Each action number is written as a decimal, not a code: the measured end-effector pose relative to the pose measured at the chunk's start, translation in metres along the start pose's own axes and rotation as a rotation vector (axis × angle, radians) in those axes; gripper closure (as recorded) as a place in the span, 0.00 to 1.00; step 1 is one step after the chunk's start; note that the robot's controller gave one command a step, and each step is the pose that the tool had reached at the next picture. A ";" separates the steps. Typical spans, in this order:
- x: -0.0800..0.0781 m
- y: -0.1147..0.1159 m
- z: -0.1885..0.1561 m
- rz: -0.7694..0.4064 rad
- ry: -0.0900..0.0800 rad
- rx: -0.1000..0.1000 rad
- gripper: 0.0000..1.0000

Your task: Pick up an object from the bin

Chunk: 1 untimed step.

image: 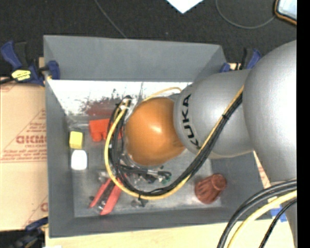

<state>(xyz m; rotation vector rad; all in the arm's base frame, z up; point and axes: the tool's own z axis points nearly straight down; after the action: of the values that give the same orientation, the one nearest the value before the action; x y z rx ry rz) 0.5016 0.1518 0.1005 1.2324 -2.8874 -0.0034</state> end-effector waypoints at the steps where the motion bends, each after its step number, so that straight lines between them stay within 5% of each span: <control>1: -0.024 -0.008 0.028 -0.330 -0.022 0.013 0.00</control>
Offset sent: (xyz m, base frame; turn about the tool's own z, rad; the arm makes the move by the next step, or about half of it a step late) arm 0.0186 0.0207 -0.0305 -0.3349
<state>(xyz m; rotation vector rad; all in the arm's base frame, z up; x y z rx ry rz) 0.5244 0.1635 0.0723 1.7039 -2.6668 0.0012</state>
